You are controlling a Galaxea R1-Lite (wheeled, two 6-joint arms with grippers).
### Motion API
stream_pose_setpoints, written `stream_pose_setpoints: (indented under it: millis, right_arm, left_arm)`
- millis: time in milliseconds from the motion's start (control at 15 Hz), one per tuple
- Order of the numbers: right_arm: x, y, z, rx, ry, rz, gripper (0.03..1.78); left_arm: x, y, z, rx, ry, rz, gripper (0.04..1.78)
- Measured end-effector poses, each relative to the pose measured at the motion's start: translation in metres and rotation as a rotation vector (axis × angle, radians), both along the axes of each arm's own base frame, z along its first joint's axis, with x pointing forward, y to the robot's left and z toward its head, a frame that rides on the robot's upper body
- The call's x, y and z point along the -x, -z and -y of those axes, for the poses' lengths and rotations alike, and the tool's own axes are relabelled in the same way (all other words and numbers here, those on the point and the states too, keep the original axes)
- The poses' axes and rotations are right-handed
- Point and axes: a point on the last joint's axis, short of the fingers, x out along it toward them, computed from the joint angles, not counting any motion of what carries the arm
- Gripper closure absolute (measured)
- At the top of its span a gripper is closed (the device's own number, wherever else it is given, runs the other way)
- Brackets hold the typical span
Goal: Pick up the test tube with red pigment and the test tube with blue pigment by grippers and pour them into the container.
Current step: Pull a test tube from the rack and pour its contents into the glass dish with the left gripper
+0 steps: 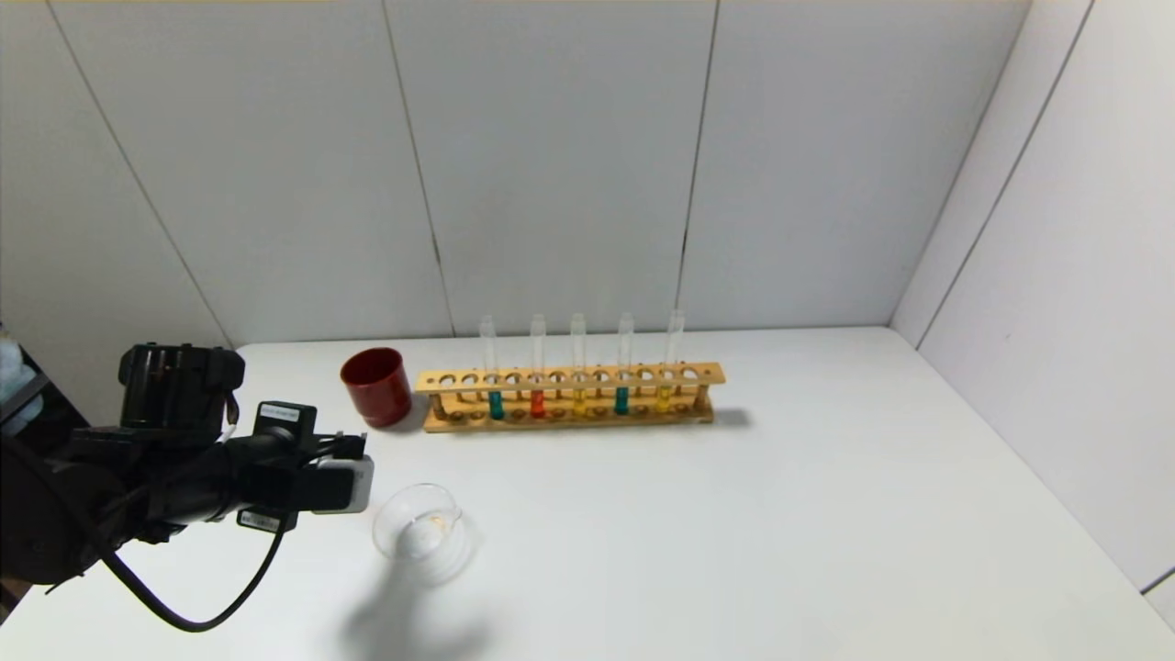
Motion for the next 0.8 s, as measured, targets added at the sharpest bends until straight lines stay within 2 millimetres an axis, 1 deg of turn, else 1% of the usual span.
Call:
stream_pose_setpoints:
  millis: [467, 800]
  right_arm:
    - [0.0, 0.0, 0.0, 0.0, 0.0, 0.0, 0.06]
    - [0.0, 0.0, 0.0, 0.0, 0.0, 0.0, 0.06]
  left_arm:
    - [-0.005, 0.006, 0.004, -0.118, 0.088, 0.014, 1.5]
    - [-0.015, 0.008, 0.016, -0.146, 0.1, 0.028, 1.5]
